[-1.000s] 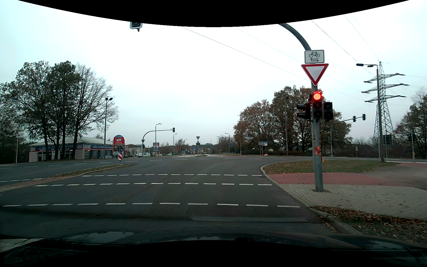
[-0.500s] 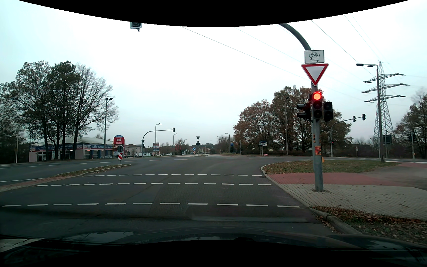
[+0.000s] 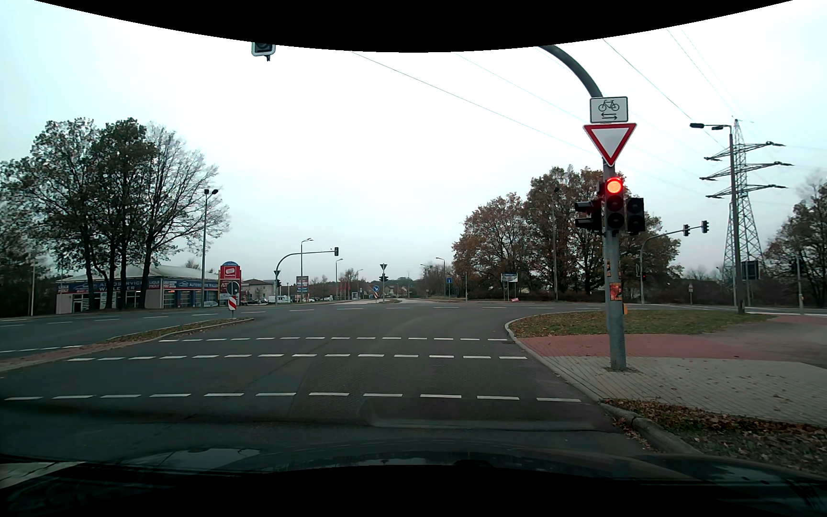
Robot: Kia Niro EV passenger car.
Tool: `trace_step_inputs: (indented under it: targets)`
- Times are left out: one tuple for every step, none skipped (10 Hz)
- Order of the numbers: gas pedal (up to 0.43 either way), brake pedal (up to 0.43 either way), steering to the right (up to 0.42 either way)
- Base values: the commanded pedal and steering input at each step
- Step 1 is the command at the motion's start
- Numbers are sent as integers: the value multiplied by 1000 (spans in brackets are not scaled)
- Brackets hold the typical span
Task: Follow the waypoints while adhering to traffic rules and regulations
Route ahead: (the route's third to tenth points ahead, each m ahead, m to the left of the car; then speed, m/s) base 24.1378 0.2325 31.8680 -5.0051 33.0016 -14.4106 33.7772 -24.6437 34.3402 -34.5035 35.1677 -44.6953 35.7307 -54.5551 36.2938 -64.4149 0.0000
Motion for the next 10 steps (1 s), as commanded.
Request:
trace_step_inputs:
  targets:
    - [0, 360, 4]
    - [0, 360, 4]
    - [0, 366, 3]
    - [0, 366, 4]
    - [0, 366, 4]
    - [0, 366, 4]
    - [0, 366, 3]
    - [0, 366, 4]
    - [0, 366, 4]
    - [0, 366, 4]
